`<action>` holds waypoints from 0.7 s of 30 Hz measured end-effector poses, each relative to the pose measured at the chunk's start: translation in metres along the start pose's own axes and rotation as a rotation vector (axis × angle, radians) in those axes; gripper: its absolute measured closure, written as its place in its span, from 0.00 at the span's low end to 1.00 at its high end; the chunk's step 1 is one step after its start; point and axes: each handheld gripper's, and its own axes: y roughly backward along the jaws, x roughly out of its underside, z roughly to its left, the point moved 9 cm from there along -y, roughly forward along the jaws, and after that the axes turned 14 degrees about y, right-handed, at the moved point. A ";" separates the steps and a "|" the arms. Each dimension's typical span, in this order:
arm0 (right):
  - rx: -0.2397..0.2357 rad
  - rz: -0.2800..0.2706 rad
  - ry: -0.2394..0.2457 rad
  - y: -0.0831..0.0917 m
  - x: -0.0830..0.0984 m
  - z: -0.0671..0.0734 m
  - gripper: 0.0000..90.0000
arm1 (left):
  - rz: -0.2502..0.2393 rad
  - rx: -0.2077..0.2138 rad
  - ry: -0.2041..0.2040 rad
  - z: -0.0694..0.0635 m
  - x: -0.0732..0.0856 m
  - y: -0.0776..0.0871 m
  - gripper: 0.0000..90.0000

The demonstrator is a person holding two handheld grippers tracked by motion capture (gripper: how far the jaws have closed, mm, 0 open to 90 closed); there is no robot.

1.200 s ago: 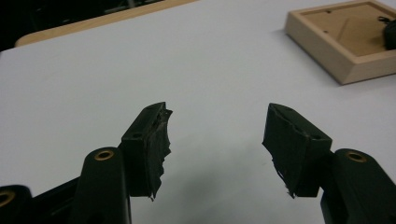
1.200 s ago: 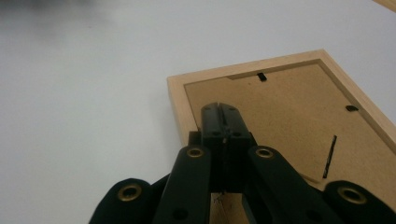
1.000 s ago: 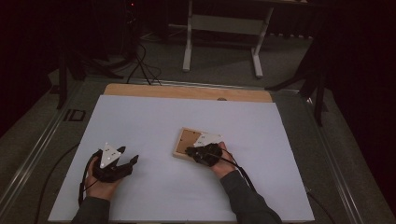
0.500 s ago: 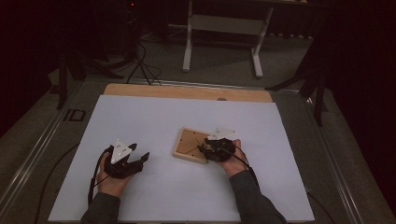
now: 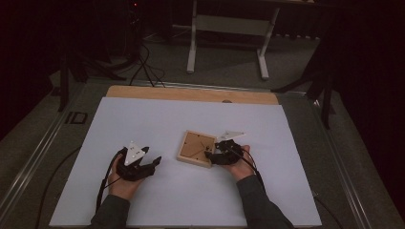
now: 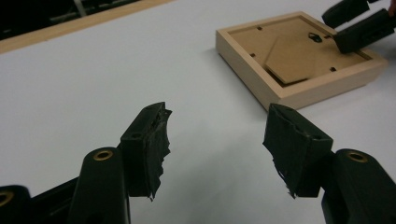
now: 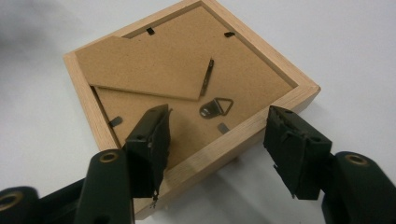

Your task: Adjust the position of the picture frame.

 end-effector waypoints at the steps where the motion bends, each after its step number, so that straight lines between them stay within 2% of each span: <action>1: 0.001 -0.001 -0.005 0.000 0.000 0.000 0.49 | 0.006 0.003 -0.003 -0.001 0.001 -0.001 0.44; 4: -0.002 -0.006 -0.021 0.002 0.001 -0.003 0.56 | 0.011 0.012 -0.006 -0.005 0.002 -0.003 0.44; 7: -0.002 -0.010 -0.026 0.001 0.001 -0.003 0.58 | 0.020 0.020 -0.011 -0.009 0.003 -0.007 0.44; 15: -0.007 -0.038 -0.029 -0.006 -0.006 0.001 0.66 | 0.063 0.032 -0.048 -0.024 0.009 -0.020 0.44; 21: -0.007 -0.048 -0.017 -0.009 -0.010 0.005 0.72 | 0.083 0.056 -0.056 -0.032 0.011 -0.026 0.46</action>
